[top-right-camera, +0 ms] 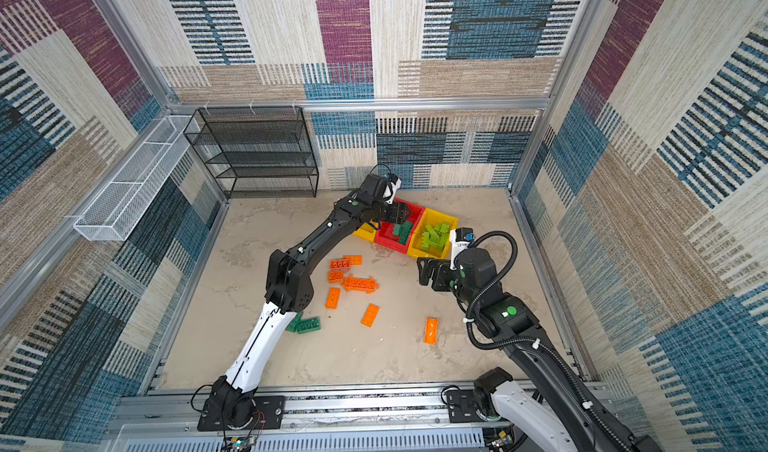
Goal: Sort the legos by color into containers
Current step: 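Carry the dark-green brick with the left gripper into the red bin and release, then return the left gripper down to the remaining dark-green bricks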
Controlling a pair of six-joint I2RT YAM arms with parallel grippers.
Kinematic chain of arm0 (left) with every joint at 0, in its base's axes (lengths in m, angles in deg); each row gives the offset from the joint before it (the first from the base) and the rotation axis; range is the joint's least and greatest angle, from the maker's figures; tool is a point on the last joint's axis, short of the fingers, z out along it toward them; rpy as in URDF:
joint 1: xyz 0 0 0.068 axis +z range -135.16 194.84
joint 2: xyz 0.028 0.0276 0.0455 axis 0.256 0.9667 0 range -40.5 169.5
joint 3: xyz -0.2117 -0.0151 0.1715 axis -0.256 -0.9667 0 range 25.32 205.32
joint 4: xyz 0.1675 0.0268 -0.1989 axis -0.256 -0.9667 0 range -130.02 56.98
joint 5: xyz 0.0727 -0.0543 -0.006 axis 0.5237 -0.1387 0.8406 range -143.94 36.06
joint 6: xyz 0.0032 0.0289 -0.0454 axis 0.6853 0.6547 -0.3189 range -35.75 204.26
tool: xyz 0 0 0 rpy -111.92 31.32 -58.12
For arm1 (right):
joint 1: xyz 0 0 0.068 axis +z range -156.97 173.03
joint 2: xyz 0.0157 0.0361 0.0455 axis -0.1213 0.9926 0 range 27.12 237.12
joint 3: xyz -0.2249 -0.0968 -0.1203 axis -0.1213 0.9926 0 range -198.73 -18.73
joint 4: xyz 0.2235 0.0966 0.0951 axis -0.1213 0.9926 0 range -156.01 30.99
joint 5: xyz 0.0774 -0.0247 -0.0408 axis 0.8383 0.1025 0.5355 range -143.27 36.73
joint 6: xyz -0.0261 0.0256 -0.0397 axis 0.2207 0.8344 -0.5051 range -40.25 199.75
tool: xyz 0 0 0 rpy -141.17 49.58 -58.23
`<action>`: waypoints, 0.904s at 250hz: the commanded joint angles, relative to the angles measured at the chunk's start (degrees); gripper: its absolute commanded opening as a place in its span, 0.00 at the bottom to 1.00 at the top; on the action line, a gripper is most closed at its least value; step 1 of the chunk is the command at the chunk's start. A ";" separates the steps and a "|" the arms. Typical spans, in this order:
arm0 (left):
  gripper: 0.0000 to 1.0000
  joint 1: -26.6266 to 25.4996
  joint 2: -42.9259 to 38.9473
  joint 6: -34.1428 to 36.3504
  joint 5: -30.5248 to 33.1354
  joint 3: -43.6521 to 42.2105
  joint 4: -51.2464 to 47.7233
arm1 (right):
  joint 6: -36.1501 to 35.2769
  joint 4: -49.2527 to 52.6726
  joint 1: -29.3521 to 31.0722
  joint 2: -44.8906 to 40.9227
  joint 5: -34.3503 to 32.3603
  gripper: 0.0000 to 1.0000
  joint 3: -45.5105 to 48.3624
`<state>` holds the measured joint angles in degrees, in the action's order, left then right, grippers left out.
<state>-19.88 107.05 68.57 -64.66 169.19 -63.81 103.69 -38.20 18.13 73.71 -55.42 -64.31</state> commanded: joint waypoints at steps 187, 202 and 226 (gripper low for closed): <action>0.73 1.15 -83.28 -15.96 30.87 -105.35 1.51 | -4.35 -6.15 0.21 0.59 11.79 1.00 0.76; 0.74 2.03 -82.19 -16.62 30.13 -105.76 1.68 | -4.25 -5.67 0.18 -0.05 11.74 1.00 0.82; 0.73 3.71 -79.62 -17.30 28.21 -106.55 2.47 | -3.75 -4.84 0.21 -1.29 11.43 1.00 1.10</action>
<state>-17.79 25.23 53.99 -35.30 63.63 -62.32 99.78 -42.57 18.20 73.62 -44.40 -63.13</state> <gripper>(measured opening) 0.734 0.996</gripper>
